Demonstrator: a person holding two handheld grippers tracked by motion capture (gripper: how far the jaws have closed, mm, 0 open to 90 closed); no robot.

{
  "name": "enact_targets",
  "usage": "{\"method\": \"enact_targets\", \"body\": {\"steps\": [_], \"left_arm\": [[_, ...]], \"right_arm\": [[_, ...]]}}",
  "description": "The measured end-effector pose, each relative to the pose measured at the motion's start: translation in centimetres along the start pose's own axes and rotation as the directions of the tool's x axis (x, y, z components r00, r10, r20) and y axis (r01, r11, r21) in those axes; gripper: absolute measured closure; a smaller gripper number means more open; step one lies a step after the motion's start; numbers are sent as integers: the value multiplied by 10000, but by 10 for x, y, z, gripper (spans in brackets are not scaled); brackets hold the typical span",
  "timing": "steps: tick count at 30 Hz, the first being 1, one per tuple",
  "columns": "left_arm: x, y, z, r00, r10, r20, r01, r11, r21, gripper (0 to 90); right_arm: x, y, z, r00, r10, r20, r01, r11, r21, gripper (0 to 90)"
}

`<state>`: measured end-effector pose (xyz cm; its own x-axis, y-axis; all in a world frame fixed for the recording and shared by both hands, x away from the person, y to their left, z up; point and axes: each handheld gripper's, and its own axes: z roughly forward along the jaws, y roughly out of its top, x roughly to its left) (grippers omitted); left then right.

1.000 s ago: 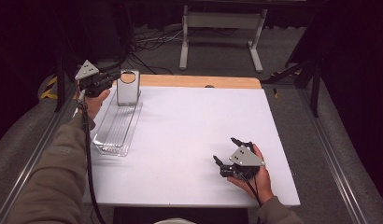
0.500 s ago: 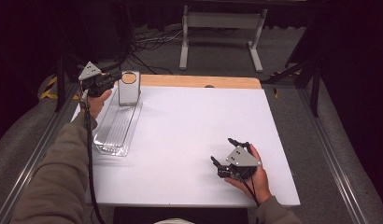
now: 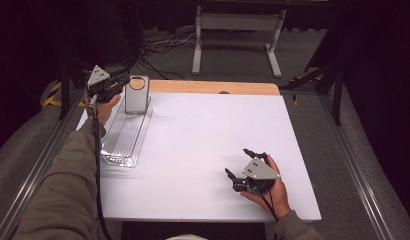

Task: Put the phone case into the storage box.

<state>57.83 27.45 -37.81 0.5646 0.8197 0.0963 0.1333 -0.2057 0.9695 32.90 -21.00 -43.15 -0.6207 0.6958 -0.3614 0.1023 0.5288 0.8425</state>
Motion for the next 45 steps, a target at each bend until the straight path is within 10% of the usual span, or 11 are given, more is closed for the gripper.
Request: {"method": "enact_targets", "body": {"steps": [27,45], "left_arm": [[6,-10,-9,9981,-598,-155,599,9981,112,755],[-8,-2,-31,9995,-85,-301,82,9999,-92,631]], "right_arm": [[0,6,-7,9999,-129,107,132,9994,-335,189],[-4,3,-6,9999,126,58,-124,9995,-286,188]]}}
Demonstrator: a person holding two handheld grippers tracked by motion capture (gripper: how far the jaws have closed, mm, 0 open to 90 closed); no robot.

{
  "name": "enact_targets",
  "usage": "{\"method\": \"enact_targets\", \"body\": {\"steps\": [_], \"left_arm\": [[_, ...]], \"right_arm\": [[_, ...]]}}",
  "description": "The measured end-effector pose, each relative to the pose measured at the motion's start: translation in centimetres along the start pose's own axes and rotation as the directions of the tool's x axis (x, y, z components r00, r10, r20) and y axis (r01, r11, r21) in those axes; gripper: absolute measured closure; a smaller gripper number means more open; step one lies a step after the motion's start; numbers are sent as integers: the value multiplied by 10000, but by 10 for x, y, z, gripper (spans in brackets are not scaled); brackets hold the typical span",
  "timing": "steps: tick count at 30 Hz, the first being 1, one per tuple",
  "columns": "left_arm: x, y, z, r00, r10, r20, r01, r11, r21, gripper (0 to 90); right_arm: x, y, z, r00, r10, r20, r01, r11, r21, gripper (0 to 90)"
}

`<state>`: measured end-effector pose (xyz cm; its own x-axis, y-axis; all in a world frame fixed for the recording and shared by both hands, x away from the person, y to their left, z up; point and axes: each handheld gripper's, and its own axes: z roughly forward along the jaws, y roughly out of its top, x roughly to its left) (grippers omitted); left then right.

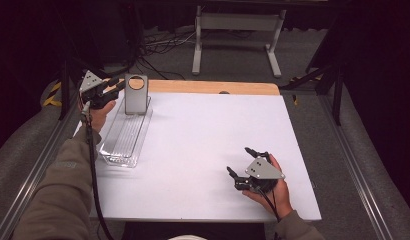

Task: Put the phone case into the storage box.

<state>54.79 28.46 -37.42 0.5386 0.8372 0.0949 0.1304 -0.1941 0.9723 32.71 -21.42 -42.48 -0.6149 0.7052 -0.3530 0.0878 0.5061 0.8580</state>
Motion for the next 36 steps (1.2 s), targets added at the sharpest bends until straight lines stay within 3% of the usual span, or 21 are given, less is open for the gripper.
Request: {"method": "enact_targets", "body": {"steps": [11,26,31,36], "left_arm": [[-15,2,-13,9998,174,21,-173,9998,-111,501],[-19,-3,-22,9997,-176,-158,175,9998,-63,285],[-25,-4,-21,9998,-187,-55,187,9997,151,192],[-30,-4,-21,9998,116,159,-123,9989,459,84]], "right_arm": [[1,0,1,9998,139,-122,-139,9999,-30,188],[1,-3,3,9996,214,-168,-214,9998,26,187],[1,-4,4,9995,217,-214,-215,9997,80,186],[1,-3,3,9996,171,-241,-169,9998,63,186]]}}
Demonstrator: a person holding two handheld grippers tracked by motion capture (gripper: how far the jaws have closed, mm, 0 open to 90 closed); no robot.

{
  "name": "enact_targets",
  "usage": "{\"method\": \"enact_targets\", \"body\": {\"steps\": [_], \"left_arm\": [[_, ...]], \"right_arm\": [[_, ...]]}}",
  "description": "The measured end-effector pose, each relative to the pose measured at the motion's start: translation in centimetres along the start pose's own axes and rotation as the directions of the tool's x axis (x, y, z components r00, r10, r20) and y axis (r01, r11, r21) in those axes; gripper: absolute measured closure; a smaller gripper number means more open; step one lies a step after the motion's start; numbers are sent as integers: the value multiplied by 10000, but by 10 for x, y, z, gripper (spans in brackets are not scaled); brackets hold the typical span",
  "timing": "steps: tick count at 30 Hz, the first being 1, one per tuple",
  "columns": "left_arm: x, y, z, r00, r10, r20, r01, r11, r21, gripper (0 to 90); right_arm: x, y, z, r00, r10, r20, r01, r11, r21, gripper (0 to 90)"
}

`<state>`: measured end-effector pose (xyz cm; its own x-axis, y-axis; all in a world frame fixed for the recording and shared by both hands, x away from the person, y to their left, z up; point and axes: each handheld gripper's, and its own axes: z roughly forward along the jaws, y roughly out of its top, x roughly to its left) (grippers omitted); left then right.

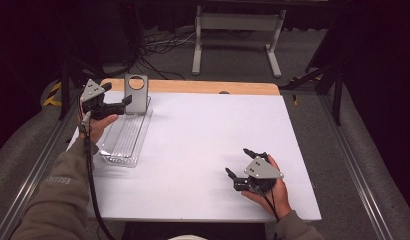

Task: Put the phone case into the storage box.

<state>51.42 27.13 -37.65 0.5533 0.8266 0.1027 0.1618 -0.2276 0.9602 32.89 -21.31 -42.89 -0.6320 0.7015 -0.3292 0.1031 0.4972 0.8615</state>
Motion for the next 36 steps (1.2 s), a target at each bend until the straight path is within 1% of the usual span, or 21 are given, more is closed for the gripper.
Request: {"method": "enact_targets", "body": {"steps": [3,5,7,8,10,11,14,16,17,18,21,23,24,25,28,30,33,34,35,36], "left_arm": [[-2,0,-1,10000,82,42,-82,10000,55,64],[-4,0,-2,9999,144,73,-144,9999,-9,56],[-5,0,-3,9999,128,88,-128,9999,-12,56],[-5,1,-4,9999,118,79,-118,9999,-91,56],[-6,1,-7,9997,13,239,-8,9997,-234,49],[-7,1,-8,9996,26,278,-20,9998,-214,49],[-9,0,-10,9997,102,234,-95,9995,-307,38],[-10,0,-12,9997,147,191,-141,9995,-282,38],[-11,-2,-13,9997,251,18,-251,9993,-287,43],[-12,-2,-14,9995,300,93,-297,9992,-281,44],[-12,-3,-16,9995,276,119,-272,9990,-352,44],[-12,-3,-20,9994,185,293,-172,9989,-442,43],[-13,-3,-22,9994,147,307,-131,9986,-506,42],[-13,-3,-24,9993,196,317,-180,9987,-483,42],[-15,-3,-29,9994,199,296,-179,9977,-650,44],[-17,-3,-33,9990,303,338,-277,9967,-762,44],[-20,-3,-36,9985,383,381,-353,9964,-776,44],[-25,-4,-39,9976,463,521,-417,9954,-860,44],[-25,-4,-39,9976,463,521,-417,9954,-860,44],[-28,-4,-41,9960,655,612,-601,9945,-854,44]], "right_arm": [[0,0,0,10000,-3,-16,3,10000,4,186],[0,0,0,10000,9,-26,-9,10000,26,185],[0,0,1,10000,-6,-48,6,10000,33,186],[1,0,1,10000,-15,-65,15,10000,50,185],[1,0,1,10000,-67,-60,67,10000,49,186],[1,0,0,10000,-60,-61,60,10000,49,186],[0,0,-1,10000,-62,-77,62,10000,5,186],[0,-1,-1,9999,-46,-106,46,10000,-8,186],[1,-1,-1,9999,-81,-142,81,10000,19,186],[1,-1,0,9998,-119,-161,119,9999,37,186],[2,0,0,9996,-178,-216,178,9998,15,187],[1,0,0,9996,-175,-233,175,9998,10,187],[1,0,0,9996,-149,-221,149,9999,-13,187],[1,0,0,9998,-122,-182,122,9999,-19,187],[2,0,2,9998,-94,-187,94,10000,-6,188],[3,-1,2,9997,-108,-226,109,9999,18,188],[5,-1,3,9995,-133,-292,133,9999,11,188],[6,-2,4,9993,-151,-342,153,9999,66,188],[7,-2,5,9991,-160,-384,162,9998,69,188],[8,-2,5,9989,-200,-413,204,9998,91,188]]}}
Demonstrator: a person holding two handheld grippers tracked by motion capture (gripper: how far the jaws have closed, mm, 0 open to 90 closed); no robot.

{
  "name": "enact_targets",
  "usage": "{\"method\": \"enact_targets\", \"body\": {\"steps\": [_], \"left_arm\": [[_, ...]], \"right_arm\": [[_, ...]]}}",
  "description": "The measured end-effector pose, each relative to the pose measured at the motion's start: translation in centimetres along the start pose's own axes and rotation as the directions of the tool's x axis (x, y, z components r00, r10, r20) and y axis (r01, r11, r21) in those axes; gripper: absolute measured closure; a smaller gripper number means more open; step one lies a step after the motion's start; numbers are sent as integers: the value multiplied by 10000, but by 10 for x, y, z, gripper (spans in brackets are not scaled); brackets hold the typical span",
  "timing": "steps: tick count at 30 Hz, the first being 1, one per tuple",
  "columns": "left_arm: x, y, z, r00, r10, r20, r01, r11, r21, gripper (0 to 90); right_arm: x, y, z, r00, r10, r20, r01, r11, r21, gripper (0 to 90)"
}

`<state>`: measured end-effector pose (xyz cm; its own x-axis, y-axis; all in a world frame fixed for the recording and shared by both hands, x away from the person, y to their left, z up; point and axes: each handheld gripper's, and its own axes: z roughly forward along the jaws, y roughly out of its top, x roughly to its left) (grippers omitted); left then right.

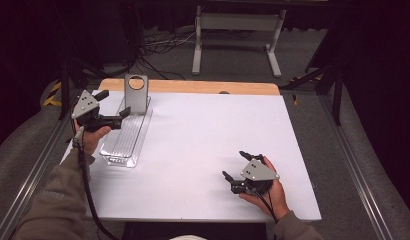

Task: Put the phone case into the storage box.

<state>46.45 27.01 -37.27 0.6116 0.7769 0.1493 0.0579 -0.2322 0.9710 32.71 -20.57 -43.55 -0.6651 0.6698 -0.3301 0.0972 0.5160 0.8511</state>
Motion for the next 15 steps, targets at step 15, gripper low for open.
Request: {"method": "enact_targets", "body": {"steps": [15], "left_arm": [[-25,5,-10,9969,545,570,-534,9983,-211,40]], "right_arm": [[4,-1,-2,10000,-54,46,55,9999,-132,188]]}}
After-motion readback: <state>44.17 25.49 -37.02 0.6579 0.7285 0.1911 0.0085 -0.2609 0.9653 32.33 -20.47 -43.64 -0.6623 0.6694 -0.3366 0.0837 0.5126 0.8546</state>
